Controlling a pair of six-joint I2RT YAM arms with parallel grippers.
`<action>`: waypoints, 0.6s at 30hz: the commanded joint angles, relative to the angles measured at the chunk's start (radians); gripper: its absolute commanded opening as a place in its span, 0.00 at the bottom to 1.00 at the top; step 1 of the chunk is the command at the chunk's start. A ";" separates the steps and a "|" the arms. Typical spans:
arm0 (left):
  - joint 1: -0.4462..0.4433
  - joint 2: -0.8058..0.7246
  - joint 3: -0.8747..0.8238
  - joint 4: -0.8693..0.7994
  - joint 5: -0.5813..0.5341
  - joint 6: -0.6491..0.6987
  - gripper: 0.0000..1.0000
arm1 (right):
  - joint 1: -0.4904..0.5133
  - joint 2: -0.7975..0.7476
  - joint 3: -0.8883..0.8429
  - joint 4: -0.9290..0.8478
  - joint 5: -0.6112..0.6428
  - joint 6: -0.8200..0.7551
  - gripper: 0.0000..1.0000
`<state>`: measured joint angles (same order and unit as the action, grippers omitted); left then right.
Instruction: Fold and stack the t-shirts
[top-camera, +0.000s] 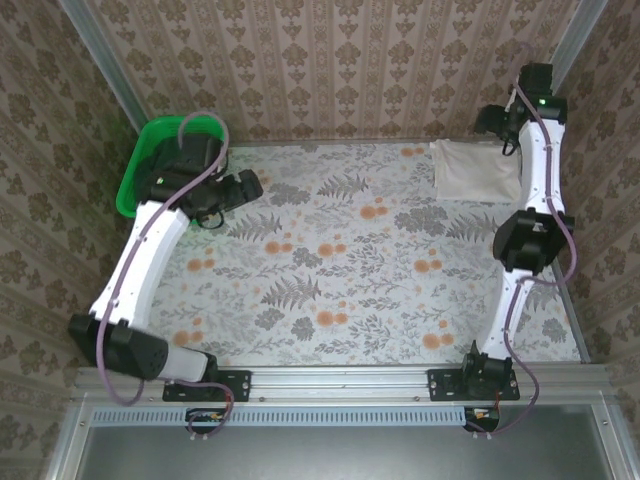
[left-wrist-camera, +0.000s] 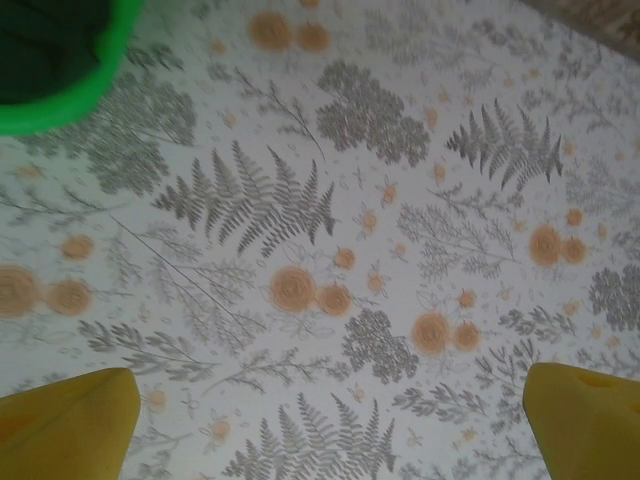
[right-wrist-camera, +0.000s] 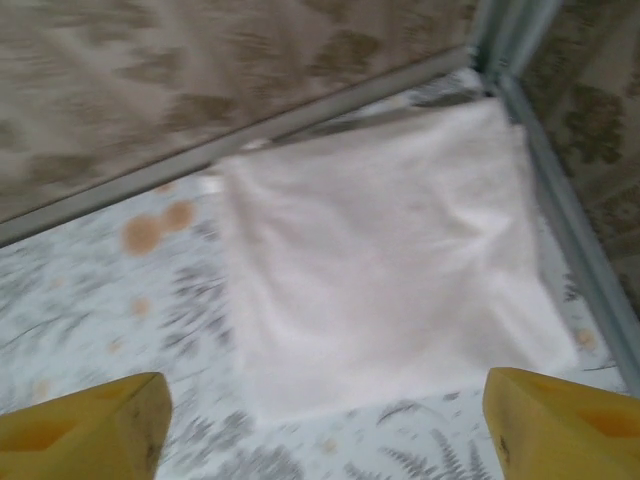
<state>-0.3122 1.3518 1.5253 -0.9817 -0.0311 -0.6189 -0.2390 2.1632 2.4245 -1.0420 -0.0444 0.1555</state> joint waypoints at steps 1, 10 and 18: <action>0.015 -0.175 -0.123 0.108 -0.165 0.077 1.00 | 0.027 -0.214 -0.233 0.114 -0.115 -0.045 0.87; 0.016 -0.674 -0.693 0.410 -0.318 0.043 1.00 | 0.243 -0.860 -1.163 0.723 0.134 -0.153 1.00; 0.062 -0.763 -0.938 0.481 -0.431 0.254 1.00 | 0.266 -1.241 -1.859 1.103 -0.025 0.086 0.99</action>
<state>-0.2794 0.5690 0.6338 -0.5755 -0.3779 -0.4564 0.0177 1.0115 0.7292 -0.1669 -0.0143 0.1917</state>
